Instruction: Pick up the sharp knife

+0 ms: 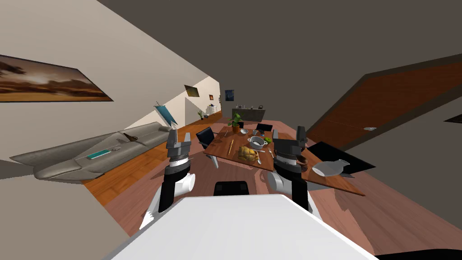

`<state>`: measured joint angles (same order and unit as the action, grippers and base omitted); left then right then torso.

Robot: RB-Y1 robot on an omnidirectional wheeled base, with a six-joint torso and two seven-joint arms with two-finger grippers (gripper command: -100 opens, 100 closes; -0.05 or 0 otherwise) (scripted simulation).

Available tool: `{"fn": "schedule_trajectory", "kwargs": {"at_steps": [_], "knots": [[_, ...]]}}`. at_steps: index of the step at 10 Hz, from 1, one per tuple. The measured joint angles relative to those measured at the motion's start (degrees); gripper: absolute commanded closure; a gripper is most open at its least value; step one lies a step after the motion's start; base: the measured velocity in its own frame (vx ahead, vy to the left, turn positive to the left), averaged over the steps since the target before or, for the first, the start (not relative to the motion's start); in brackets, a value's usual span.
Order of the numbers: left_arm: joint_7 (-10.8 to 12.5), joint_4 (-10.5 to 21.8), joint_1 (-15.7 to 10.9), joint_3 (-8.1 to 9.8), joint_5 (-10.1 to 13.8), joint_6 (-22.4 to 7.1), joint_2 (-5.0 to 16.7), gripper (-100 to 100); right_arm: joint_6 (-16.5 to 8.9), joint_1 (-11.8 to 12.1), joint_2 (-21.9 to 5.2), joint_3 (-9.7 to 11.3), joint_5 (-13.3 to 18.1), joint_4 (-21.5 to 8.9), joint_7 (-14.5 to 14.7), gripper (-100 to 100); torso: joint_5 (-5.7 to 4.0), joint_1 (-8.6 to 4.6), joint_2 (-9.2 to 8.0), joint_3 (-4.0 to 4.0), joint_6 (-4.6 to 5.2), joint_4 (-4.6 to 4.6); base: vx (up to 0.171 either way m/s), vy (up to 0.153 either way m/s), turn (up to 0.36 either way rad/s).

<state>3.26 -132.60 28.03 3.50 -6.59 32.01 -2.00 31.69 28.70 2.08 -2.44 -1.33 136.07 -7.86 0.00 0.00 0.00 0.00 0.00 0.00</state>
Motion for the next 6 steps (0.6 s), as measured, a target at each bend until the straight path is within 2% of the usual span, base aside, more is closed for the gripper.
{"fn": "schedule_trajectory", "kwargs": {"at_steps": [4,6], "knots": [[-2.5,3.0,-1.6,-0.35,2.3,-3.7,4.6,-100,0.0,0.0,0.0,0.0,0.0,0.0,0.0,0,0.02,0.1,0.02,0.01,0.01,0.01,0.004,0.02,-0.172],[-4.9,6.4,-3.7,-1.11,3.6,-6.4,6.3,-100,0.0,0.0,0.0,0.0,0.0,0.0,0.0,0,0.03,0.11,0.05,0.03,0.02,0.01,0.005,0.029,-0.248]]}}
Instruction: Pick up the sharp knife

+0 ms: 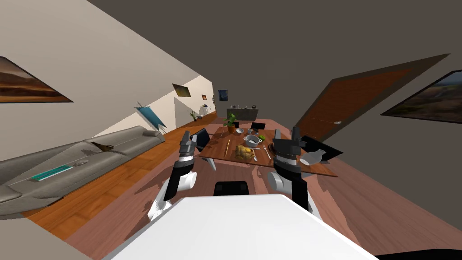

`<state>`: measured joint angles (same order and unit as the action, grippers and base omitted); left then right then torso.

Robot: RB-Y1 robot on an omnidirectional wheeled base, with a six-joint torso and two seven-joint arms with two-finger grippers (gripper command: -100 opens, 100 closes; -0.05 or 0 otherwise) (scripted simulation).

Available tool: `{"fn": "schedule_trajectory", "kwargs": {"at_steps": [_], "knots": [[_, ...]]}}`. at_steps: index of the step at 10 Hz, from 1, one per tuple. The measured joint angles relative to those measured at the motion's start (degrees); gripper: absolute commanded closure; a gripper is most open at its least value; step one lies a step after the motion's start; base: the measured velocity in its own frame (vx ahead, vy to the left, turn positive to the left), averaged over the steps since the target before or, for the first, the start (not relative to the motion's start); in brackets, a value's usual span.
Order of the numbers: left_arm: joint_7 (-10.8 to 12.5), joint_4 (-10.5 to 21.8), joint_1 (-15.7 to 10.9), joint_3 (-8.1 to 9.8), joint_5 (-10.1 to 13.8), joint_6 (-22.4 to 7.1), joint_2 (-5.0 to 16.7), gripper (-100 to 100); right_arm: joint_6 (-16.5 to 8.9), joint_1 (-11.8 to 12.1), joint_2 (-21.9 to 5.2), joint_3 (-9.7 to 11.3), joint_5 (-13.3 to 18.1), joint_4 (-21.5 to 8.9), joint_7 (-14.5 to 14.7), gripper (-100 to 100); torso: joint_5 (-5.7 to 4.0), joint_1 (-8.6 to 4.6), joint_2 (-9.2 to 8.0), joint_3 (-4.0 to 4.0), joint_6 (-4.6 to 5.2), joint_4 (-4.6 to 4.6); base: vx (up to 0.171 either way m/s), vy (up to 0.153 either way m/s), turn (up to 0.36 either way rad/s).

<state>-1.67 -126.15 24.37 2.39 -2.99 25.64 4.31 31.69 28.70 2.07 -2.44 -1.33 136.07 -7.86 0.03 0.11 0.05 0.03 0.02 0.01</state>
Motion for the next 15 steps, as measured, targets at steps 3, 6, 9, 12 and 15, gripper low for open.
{"fn": "schedule_trajectory", "kwargs": {"at_steps": [3,6,9,12,15], "knots": [[-2.4,2.4,-1.3,-0.04,2.5,-4.2,2.7,-100,0.0,0.0,0.0,0.0,0.0,0.0,0.0,0,-0.01,-0.02,-0.01,-0.01,-0.01,0.0,0.003,0.022,-0.187],[-5.3,7.0,-4.7,-0.16,5.0,-8.9,5.0,-100,0.0,0.0,0.0,0.0,0.0,0.0,0.0,0,0.0,-0.01,0.01,0.0,-0.01,0.0,0.002,0.027,-0.227],[-8.7,11.0,-6.2,-0.97,7.7,-13.2,7.0,-100,0.0,0.0,0.0,0.0,0.0,0.0,0.0,0,0.0,-0.01,-0.01,-0.01,-0.01,0.0,-0.003,0.025,-0.145],[-11.0,14.0,-7.9,-1.02,10.0,-16.9,9.1,-100,0.0,0.0,0.0,0.0,0.0,0.0,0.0,0,-0.01,-0.03,-0.02,-0.01,-0.06,-0.01,-0.004,0.021,-0.206],[-13.9,17.8,-10.3,-1.39,12.6,-21.7,11.2,-100,0.0,0.0,0.0,0.0,0.0,0.0,0.0,0,0.0,-0.01,0.01,0.01,-0.03,0.0,0.0,0.024,-0.172]]}}
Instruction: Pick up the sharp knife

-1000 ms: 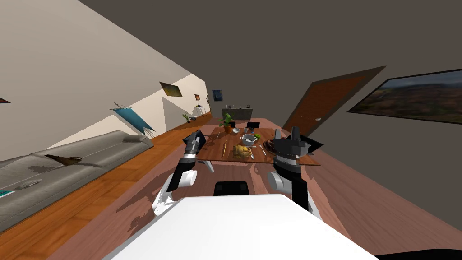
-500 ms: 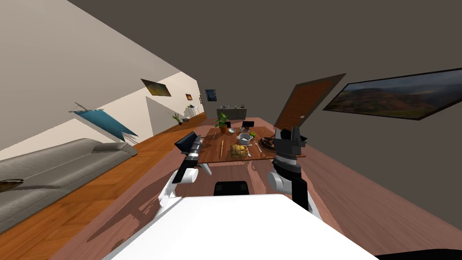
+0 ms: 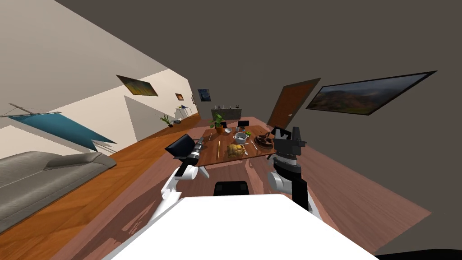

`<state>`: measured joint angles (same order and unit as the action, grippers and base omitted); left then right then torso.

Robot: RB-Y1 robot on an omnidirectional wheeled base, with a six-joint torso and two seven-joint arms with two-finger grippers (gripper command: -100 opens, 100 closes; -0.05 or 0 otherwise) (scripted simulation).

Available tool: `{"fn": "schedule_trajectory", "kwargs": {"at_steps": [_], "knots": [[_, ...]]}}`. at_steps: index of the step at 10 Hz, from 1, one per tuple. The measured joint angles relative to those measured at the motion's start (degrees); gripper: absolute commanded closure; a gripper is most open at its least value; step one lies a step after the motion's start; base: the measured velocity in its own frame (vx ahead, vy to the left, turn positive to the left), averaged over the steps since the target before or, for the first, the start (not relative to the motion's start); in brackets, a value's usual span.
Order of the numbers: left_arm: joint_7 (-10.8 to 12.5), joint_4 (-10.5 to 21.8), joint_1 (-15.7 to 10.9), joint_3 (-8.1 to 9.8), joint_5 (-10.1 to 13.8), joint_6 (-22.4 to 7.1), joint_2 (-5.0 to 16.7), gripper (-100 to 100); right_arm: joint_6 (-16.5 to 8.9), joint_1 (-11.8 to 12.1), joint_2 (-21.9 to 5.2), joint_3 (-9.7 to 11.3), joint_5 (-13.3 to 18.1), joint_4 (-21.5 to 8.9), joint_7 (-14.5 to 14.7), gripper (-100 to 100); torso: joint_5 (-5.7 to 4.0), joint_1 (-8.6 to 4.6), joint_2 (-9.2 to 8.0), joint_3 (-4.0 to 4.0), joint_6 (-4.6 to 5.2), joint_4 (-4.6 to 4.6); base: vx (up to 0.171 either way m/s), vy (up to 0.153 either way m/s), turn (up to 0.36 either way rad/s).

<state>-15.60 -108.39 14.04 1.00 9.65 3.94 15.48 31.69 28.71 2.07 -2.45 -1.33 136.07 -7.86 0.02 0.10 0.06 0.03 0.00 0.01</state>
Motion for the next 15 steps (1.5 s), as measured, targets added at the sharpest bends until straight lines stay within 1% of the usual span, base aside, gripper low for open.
{"fn": "schedule_trajectory", "kwargs": {"at_steps": [1,4,5,6,7,8,9,10,11,12,13,14,15], "knots": [[-1.0,0.6,0.2,-0.37,0.4,-1.0,0.0,-100,0.0,0.0,0.0,0.0,0.0,0.0,0.0,0,0.0,-0.01,-0.02,-0.01,-0.04,0.0,-0.007,0.023,-0.313],[-4.3,4.6,-2.5,-0.81,3.0,-5.5,1.8,-100,0.0,0.0,0.0,0.0,0.0,0.0,0.0,0,0.0,0.0,-0.03,-0.02,0.0,-0.01,-0.007,0.026,-0.173],[-5.0,6.1,-3.0,-0.9,3.8,-6.8,2.6,-100,0.0,0.0,0.0,0.0,0.0,0.0,0.0,0,0.0,0.0,-0.02,-0.01,-0.06,0.0,-0.006,0.022,-0.314],[-6.2,8.0,-4.3,-1.08,4.8,-8.2,3.3,-100,0.0,0.0,0.0,0.0,0.0,0.0,0.0,0,0.0,-0.01,-0.01,-0.01,0.01,-0.01,-0.006,0.026,-0.136],[-7.0,9.7,-4.6,-1.36,5.5,-9.1,3.9,-100,0.0,0.0,0.0,0.0,0.0,0.0,0.0,0,0.0,0.0,-0.02,-0.01,-0.07,0.0,-0.003,0.011,0.07],[-7.3,10.2,-4.9,-1.32,5.7,-9.8,4.1,-100,0.0,0.0,0.0,0.0,0.0,0.0,0.0,0,-0.01,-0.04,-0.01,-0.01,-0.08,0.0,-0.006,0.006,-0.298],[-8.1,11.6,-5.8,-1.35,6.8,-11.3,5.0,-100,0.0,0.0,0.0,0.0,0.0,0.0,0.0,0,-0.02,-0.06,-0.02,-0.01,0.0,-0.01,-0.008,0.023,-0.176],[-9.0,12.8,-6.4,-1.5,7.3,-12.6,5.2,-100,0.0,0.0,0.0,0.0,0.0,0.0,0.0,0,-0.01,-0.03,-0.02,-0.01,-0.06,0.0,-0.009,0.023,-0.27],[-10.1,14.0,-7.1,-1.6,8.5,-14.2,6.2,-100,0.0,0.0,0.0,0.0,0.0,0.0,0.0,0,-0.01,-0.01,-0.02,-0.02,-0.02,-0.01,-0.012,0.027,-0.121],[-10.9,15.6,-8.2,-1.73,9.1,-15.8,6.7,-100,0.0,0.0,0.0,0.0,0.0,0.0,0.0,0,0.0,0.0,-0.03,-0.02,-0.07,0.0,-0.01,0.027,-0.216],[-12.2,18.2,-9.6,-2.09,10.3,-17.0,7.6,-100,0.0,0.0,0.0,0.0,0.0,0.0,0.0,0,0.0,0.01,-0.02,-0.01,-0.03,0.0,-0.005,0.026,-0.162],[-13.1,19.1,-10.0,-2.12,10.7,-18.6,7.7,-100,0.0,0.0,0.0,0.0,0.0,0.0,0.0,0,0.0,-0.01,-0.01,-0.01,-0.07,0.0,-0.007,0.022,-0.27],[-14.4,21.3,-11.1,-2.32,11.6,-20.0,8.1,-100,0.0,0.0,0.0,0.0,0.0,0.0,0.0,0,0.0,-0.01,-0.01,0.0,-0.03,0.0,-0.011,0.024,-0.166]]}}
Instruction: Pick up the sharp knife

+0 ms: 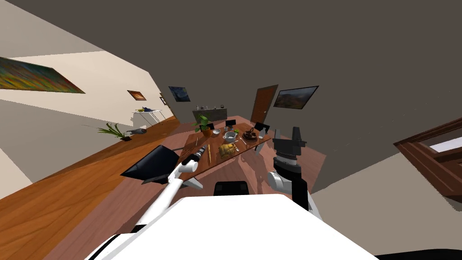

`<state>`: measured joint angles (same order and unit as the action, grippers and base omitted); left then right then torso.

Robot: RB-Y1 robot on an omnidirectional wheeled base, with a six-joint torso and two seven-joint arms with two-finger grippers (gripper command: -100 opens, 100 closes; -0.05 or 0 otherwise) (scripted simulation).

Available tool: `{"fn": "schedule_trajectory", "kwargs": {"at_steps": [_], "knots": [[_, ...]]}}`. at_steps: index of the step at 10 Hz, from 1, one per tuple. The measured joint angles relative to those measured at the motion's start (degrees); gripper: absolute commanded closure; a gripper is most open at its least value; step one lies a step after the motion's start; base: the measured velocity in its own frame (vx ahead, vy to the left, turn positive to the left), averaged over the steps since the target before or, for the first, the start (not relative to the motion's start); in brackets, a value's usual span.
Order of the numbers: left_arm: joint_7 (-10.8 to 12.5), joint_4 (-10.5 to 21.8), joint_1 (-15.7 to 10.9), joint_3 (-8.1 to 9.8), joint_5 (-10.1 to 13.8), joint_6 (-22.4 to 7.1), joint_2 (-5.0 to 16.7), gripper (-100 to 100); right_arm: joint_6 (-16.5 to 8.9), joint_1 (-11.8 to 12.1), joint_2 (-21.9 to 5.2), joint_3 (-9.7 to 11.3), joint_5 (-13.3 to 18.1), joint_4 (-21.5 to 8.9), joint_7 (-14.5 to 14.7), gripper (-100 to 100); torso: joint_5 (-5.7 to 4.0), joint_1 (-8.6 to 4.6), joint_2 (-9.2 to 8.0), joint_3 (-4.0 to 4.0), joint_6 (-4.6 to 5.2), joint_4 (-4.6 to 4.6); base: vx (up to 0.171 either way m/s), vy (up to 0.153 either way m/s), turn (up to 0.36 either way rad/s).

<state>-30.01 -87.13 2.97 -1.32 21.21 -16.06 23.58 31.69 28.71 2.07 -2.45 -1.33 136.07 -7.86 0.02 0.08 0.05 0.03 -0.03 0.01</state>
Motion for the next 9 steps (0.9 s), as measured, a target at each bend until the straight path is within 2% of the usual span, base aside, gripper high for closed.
{"fn": "schedule_trajectory", "kwargs": {"at_steps": [1,2,6,8,9], "knots": [[-0.8,1.0,-0.5,-0.13,0.8,-1.5,0.6,-100,0.0,0.0,0.0,0.0,0.0,0.0,0.0,0,0.0,0.01,-0.02,-0.01,-0.05,0.0,-0.007,0.011,0.007],[-1.1,0.8,-0.3,-0.04,0.9,-2.7,0.8,-100,0.0,0.0,0.0,0.0,0.0,0.0,0.0,0,-0.01,-0.03,-0.02,-0.01,-0.07,0.0,-0.009,0.008,-0.348],[-4.8,6.3,-3.0,-0.63,4.3,-8.2,3.4,-100,0.0,0.0,0.0,0.0,0.0,0.0,0.0,0,0.0,0.01,-0.02,-0.01,-0.06,0.0,-0.013,0.023,-0.181],[-6.5,8.7,-4.5,-0.65,5.2,-11.8,4.1,-100,0.0,0.0,0.0,0.0,0.0,0.0,0.0,0,0.0,-0.01,-0.02,-0.01,-0.06,0.0,-0.013,0.017,-0.181],[-7.8,10.3,-5.3,-0.99,6.7,-13.2,5.2,-100,0.0,0.0,0.0,0.0,0.0,0.0,0.0,0,-0.01,-0.02,-0.02,-0.01,-0.04,-0.01,-0.01,0.019,-0.15]]}}
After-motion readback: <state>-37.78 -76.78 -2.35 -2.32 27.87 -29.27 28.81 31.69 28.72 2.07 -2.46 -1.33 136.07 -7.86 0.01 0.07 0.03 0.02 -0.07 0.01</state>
